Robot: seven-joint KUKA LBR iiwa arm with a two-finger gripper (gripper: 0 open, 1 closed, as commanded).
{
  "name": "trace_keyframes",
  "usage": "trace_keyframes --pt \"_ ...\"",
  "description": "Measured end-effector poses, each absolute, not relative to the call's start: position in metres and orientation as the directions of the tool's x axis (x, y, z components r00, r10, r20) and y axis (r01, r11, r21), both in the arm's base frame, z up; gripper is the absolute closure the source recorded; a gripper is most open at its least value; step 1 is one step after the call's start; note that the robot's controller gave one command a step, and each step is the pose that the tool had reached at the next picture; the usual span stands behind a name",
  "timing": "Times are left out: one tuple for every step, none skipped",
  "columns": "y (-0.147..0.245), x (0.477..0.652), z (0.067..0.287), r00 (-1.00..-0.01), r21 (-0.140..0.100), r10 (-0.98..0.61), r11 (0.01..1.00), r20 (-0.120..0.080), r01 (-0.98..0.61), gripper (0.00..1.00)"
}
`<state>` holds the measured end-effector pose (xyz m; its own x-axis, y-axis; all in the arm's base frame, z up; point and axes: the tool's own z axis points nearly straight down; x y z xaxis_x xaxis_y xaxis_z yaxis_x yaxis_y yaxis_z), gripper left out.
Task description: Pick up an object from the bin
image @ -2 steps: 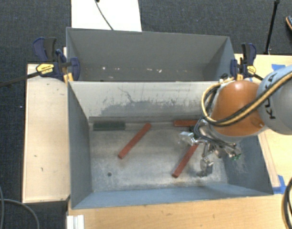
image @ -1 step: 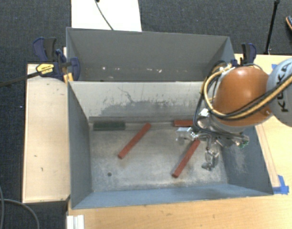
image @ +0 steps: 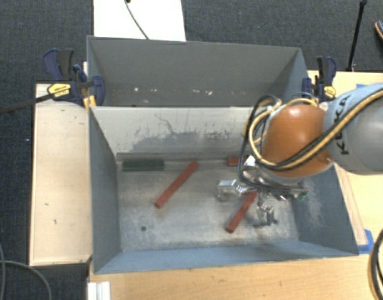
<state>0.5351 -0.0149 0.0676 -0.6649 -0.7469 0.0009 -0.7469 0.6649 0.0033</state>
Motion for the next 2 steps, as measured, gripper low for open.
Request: trace_keyframes --pt "-0.015 0.536 0.070 -0.667 0.000 -0.745 0.667 -0.002 -0.745 1.00" --pt "-0.029 0.539 0.248 -0.663 -0.009 -0.749 0.663 -0.007 -0.749 1.00"
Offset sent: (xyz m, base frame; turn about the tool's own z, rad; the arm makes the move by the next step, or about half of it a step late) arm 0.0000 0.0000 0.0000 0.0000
